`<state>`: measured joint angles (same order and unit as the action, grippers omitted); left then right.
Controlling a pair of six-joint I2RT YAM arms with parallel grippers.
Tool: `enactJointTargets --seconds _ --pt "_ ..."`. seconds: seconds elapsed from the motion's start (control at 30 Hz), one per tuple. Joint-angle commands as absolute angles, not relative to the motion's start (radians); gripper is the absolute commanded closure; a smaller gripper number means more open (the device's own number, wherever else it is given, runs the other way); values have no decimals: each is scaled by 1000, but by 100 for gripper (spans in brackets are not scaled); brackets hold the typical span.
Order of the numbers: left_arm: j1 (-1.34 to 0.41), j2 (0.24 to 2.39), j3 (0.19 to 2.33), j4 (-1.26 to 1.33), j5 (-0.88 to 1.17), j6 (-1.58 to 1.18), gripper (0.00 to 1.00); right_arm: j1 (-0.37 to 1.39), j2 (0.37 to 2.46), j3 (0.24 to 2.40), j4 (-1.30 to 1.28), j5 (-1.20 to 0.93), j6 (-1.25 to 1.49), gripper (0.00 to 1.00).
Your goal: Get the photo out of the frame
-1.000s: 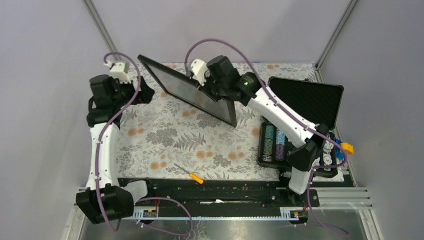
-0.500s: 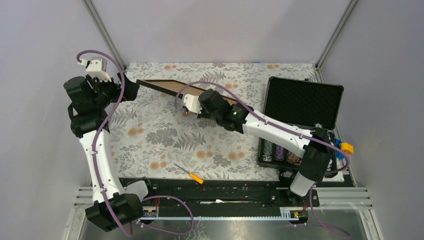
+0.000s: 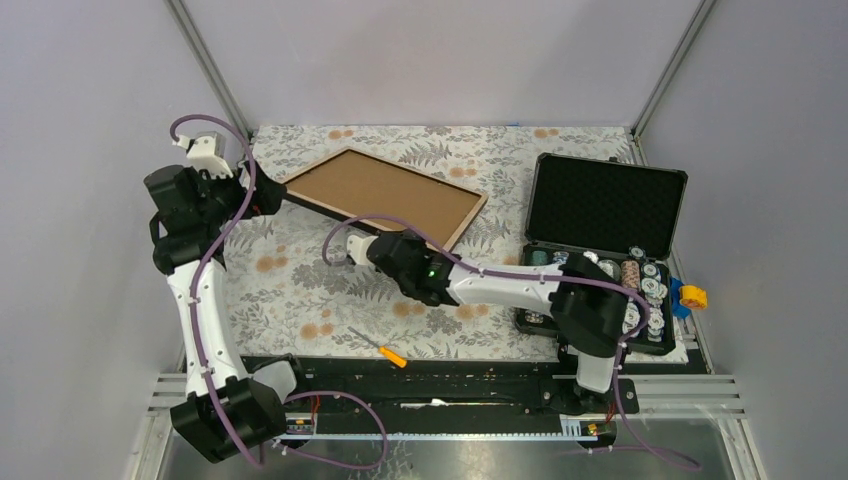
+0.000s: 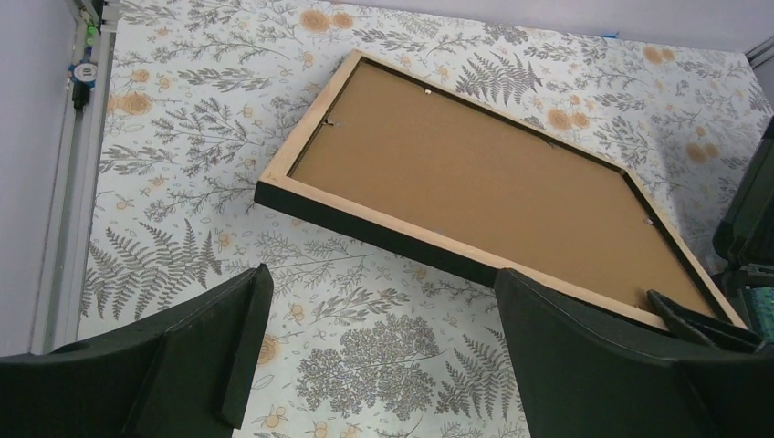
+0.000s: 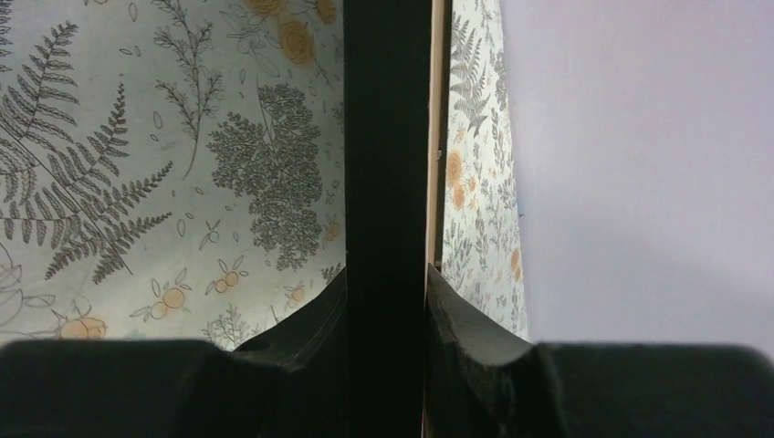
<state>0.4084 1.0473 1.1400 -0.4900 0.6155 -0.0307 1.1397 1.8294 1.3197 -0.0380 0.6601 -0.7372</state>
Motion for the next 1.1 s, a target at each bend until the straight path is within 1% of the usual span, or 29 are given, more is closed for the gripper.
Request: enactJointTargets --seconds 0.0,0.1,0.2,0.27,0.33,0.37,0.5,0.57,0.63,0.8,0.87,0.93,0.97,1.07 --pt "419 1038 1122 -417 607 -26 1 1178 1884 1312 86 706 -668 69" --pt "421 1040 1115 -416 603 -19 1 1205 1929 1311 89 711 -652 57" --pt "424 1039 1100 -410 601 -16 1 1223 1974 1314 89 703 -627 42" --pt "425 1038 1092 -407 603 -14 1 1234 2001 1320 84 691 -606 36" --pt "426 1038 1079 -403 603 -14 1 1244 2024 1330 70 675 -589 27" --pt "426 1040 1074 -402 605 -14 1 1249 2031 1337 60 665 -578 24" --pt "427 1051 1044 -405 612 -11 1 1253 2052 1399 -49 557 -502 8" --pt "426 1060 1033 -411 617 -11 1 1254 2054 1431 -100 498 -465 3" --pt "427 1069 1025 -422 621 -8 1 1255 2038 1459 -159 400 -437 0" --pt "428 1080 1019 -442 604 23 1 1248 1952 1528 -298 124 -347 0" --pt "428 1080 1017 -454 606 35 1 1217 1913 1565 -334 27 -310 0" --pt "428 1084 1016 -480 612 60 1 1146 1894 1623 -369 -81 -263 0" --pt "428 1087 1013 -496 612 76 1 1078 1897 1657 -392 -138 -238 0" --pt "427 1102 1001 -568 605 178 1 916 1931 1754 -450 -212 -194 0"
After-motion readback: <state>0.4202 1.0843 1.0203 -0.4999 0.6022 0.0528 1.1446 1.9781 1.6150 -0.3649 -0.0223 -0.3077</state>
